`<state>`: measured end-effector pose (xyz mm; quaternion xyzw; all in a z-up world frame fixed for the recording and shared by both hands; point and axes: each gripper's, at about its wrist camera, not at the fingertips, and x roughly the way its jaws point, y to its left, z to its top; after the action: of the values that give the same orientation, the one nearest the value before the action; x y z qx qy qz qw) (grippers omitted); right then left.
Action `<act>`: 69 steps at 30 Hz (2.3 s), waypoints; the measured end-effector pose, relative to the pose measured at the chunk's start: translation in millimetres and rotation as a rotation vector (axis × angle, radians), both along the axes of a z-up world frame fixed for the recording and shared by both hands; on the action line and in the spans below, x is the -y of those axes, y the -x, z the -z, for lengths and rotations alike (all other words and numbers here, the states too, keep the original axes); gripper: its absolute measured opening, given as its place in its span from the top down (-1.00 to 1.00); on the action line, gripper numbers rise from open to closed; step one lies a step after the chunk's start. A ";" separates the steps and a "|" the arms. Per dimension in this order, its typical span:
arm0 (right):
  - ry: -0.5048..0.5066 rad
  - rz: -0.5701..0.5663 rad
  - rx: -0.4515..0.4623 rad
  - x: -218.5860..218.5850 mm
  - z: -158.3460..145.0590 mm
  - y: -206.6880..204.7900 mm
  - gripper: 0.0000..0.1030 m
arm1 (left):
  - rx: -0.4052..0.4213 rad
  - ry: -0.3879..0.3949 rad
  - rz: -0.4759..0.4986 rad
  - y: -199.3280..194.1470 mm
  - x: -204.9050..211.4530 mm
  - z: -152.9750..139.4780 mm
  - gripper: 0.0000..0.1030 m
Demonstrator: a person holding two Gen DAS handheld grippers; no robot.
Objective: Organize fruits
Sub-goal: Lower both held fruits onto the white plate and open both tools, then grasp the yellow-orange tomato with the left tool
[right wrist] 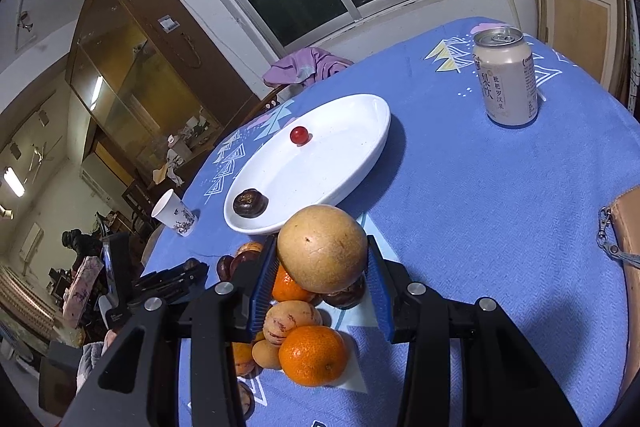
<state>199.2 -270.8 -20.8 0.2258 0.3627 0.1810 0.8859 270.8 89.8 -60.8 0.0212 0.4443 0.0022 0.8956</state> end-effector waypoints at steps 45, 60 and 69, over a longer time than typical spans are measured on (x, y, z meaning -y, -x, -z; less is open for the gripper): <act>0.301 -0.061 -0.001 -80.4 -16.2 -111.3 -0.11 | 0.077 0.094 0.070 -100.3 67.6 -51.5 -0.18; 0.209 0.045 0.147 -22.1 -27.4 40.2 -0.47 | 0.114 0.044 0.131 75.2 56.2 -34.3 -0.35; 0.132 0.106 0.112 -1.8 -13.5 59.5 -0.74 | 0.180 -0.064 0.169 94.1 83.6 -30.0 -0.65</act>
<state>139.7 -269.0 -7.3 0.1754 0.3111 0.1219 0.9261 176.7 6.2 -30.8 0.0868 0.3586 -0.0573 0.9277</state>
